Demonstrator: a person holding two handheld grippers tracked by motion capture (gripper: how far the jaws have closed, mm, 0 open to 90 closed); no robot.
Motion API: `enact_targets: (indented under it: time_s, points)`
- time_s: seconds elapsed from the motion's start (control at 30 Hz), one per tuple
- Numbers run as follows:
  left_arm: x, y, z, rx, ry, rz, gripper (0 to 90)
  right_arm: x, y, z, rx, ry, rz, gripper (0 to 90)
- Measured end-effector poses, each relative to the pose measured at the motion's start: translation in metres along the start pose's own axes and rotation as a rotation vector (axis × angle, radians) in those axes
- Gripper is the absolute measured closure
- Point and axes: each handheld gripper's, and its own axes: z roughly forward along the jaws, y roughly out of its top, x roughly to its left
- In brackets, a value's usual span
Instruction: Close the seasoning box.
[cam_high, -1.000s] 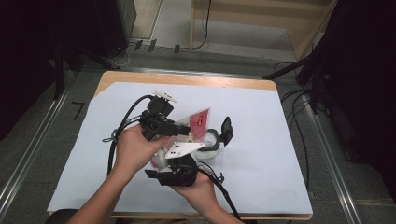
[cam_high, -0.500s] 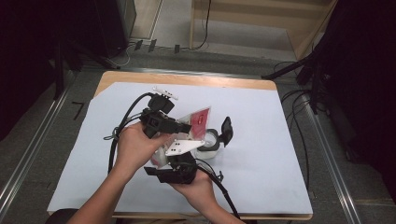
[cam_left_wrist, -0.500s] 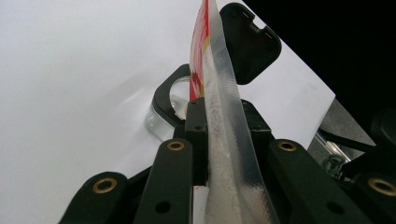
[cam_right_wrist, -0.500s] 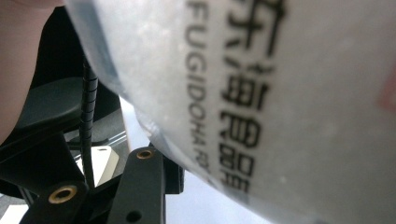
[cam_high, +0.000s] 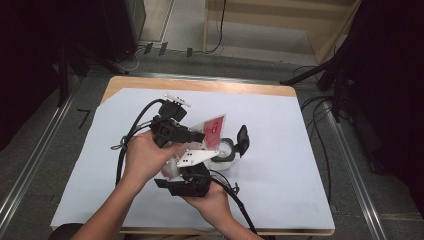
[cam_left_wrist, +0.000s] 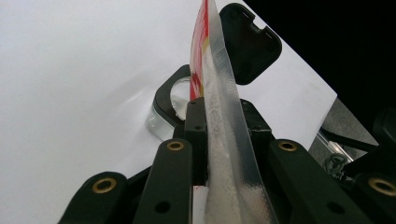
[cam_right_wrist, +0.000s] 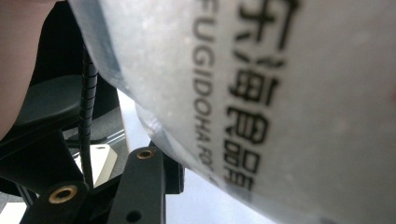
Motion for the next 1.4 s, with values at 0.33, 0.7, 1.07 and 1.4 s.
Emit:
enact_targets:
  time_s: [0.33, 0.7, 1.07, 1.4]
  points:
    - [0.0021, 0.0002, -0.0001, -0.001, -0.007, -0.01, 77.8, -0.0008, 0.0009, 0.0007, 0.007, 0.001, -0.006, 61.8]
    - [0.0011, 0.0014, -0.0003, 0.006, 0.001, -0.001, 77.6, -0.0012, 0.0016, 0.0, 0.014, 0.009, -0.001, 62.7]
    - [0.0006, 0.0024, -0.0003, 0.012, 0.002, 0.007, 77.3, -0.0001, 0.002, -0.0007, 0.016, 0.007, -0.001, 62.6]
    - [-0.0006, 0.0021, -0.0003, 0.012, 0.006, 0.013, 77.3, 0.0005, 0.0018, -0.0007, 0.02, 0.004, -0.003, 62.8]
